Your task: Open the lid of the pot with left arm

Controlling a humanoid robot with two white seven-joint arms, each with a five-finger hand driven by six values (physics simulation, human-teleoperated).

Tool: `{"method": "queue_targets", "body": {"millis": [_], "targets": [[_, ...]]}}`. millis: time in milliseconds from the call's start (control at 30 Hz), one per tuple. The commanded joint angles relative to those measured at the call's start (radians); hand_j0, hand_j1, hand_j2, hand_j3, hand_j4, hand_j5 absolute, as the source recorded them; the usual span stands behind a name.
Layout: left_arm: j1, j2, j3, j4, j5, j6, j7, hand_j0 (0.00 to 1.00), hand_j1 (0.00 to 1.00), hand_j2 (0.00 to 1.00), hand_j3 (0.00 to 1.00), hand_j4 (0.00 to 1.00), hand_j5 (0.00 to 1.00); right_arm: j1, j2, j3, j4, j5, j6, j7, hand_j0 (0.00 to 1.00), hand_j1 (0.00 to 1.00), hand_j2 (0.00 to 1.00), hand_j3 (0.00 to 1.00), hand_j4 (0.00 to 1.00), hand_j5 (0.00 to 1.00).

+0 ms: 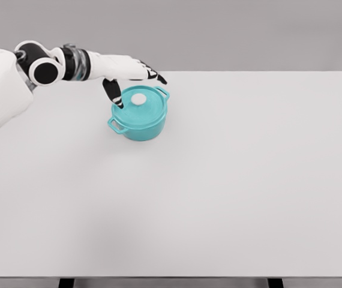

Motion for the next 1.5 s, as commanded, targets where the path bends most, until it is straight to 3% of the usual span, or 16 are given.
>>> {"method": "queue_targets", "body": {"millis": [0,100,933,1467], "targets": [[0.0,-0.001,-0.013,0.001,0.003,0.008,0.0,0.91,0.91,0.91,0.91,0.91,0.91,0.0,0.0,0.0,0.0,0.0,0.0,0.0,1.0,1.0,1.0,1.0,1.0,1.0],[0.0,-0.003,-0.027,0.001,0.003,0.006,0.0,0.77,0.77,0.77,0.77,0.77,0.77,0.0,0.0,0.0,0.0,0.0,0.0,0.0,1.0,1.0,1.0,1.0,1.0,1.0],[-0.002,-0.021,-0.057,0.004,0.003,0.009,0.0,0.75,0.75,0.75,0.75,0.75,0.75,0.0,0.0,0.0,0.0,0.0,0.0,0.0,1.0,1.0,1.0,1.0,1.0,1.0],[-0.003,-0.021,-0.071,0.002,0.003,0.006,0.0,0.48,0.48,0.48,0.48,0.48,0.48,0.0,0.0,0.0,0.0,0.0,0.0,0.0,1.0,1.0,1.0,1.0,1.0,1.0]]}}
